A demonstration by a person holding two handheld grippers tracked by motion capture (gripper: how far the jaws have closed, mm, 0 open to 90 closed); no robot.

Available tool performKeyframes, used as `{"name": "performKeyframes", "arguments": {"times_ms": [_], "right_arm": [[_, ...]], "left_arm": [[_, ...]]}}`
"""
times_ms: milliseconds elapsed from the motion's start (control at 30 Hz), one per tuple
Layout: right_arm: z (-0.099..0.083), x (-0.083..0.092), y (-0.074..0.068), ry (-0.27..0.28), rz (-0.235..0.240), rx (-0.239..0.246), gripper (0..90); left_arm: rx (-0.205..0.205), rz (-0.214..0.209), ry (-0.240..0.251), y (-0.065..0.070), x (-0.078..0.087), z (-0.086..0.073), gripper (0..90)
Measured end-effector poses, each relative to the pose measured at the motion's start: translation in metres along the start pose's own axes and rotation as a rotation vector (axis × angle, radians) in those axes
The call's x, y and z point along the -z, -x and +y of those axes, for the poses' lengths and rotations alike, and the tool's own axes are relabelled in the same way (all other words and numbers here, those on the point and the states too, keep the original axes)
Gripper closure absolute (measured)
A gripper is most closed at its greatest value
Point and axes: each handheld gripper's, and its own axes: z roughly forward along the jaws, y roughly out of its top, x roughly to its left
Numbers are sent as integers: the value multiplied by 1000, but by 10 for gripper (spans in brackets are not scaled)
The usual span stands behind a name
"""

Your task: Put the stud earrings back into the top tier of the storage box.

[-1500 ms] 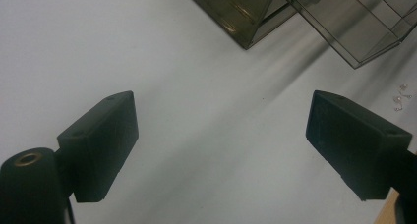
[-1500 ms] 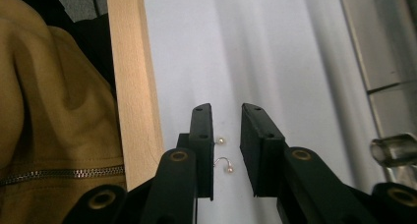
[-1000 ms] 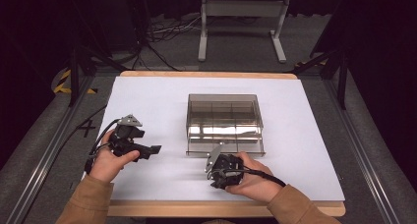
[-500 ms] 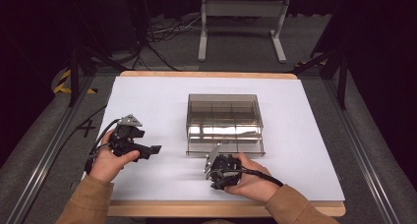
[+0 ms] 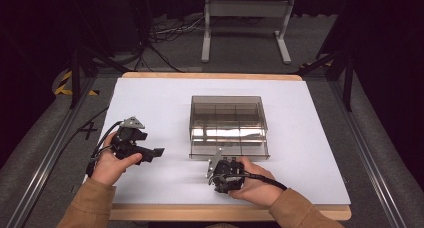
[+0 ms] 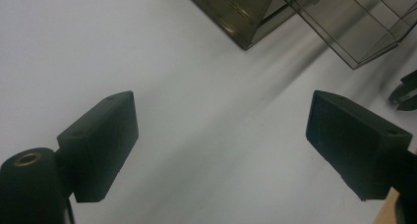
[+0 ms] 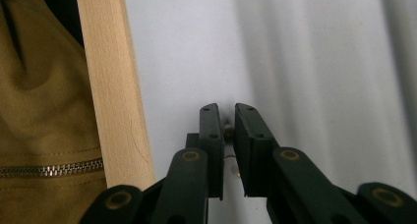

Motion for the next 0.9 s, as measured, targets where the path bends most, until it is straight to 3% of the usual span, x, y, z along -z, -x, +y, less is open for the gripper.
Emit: {"name": "performKeyframes", "arguments": {"times_ms": [433, 667, 900], "right_arm": [[1, 1, -1, -9, 11, 17, 900], [3, 0, -1, 6, 27, 12, 836], [8, -3, -1, -5, 34, 11, 833]], "left_arm": [[2, -1, -1, 0, 0, 0, 129], [3, -1, 5, -1, 0, 0, 129], [6, -1, 7, -1, 1, 0, 129]]}}
